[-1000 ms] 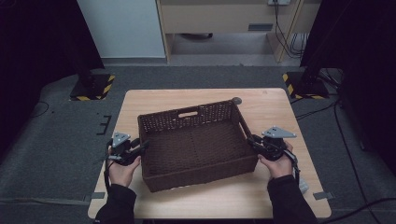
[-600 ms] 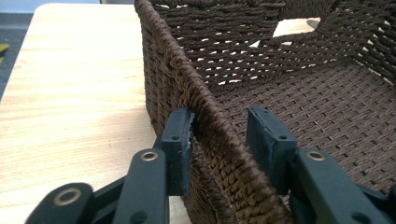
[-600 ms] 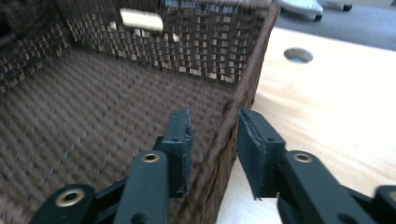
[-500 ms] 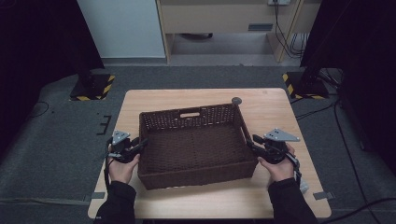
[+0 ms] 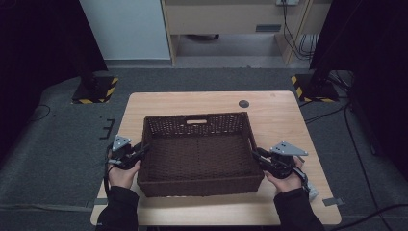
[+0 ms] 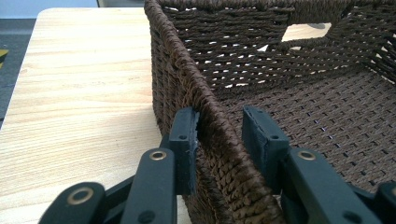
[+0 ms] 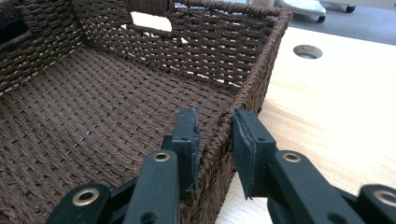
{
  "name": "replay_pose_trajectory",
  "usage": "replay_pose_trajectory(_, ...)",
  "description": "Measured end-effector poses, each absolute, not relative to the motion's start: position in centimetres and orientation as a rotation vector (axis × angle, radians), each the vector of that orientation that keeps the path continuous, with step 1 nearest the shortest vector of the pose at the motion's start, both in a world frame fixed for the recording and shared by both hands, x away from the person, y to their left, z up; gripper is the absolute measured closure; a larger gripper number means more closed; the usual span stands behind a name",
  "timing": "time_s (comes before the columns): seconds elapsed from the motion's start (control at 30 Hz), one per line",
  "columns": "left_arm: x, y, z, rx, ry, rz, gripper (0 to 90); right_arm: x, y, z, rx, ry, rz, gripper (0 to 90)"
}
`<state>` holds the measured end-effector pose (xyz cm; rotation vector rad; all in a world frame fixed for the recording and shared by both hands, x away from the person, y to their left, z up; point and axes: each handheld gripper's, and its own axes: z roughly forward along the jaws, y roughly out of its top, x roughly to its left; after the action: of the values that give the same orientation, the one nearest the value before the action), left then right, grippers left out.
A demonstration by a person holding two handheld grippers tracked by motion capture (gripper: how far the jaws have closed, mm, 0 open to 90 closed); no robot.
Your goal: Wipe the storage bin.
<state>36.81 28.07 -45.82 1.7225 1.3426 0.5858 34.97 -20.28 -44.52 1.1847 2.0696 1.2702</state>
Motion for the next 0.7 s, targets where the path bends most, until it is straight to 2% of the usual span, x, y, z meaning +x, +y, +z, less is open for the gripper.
replay_pose_trajectory(0.07,36.8,28.1,-45.8,1.726,1.343,0.588,64.8,35.0,-20.4,-44.6,1.185,2.069,1.284,69.8)
replay_pose_trajectory(0.23,36.7,28.0,-45.8,1.725,1.350,0.589,63.5,35.1,-21.6,-44.0,1.189,2.019,1.317,59.0)
replay_pose_trajectory(0.7,36.7,28.1,-46.0,1.708,1.343,0.580,62.6,34.1,-25.6,-43.3,1.251,1.900,1.285,47.5)
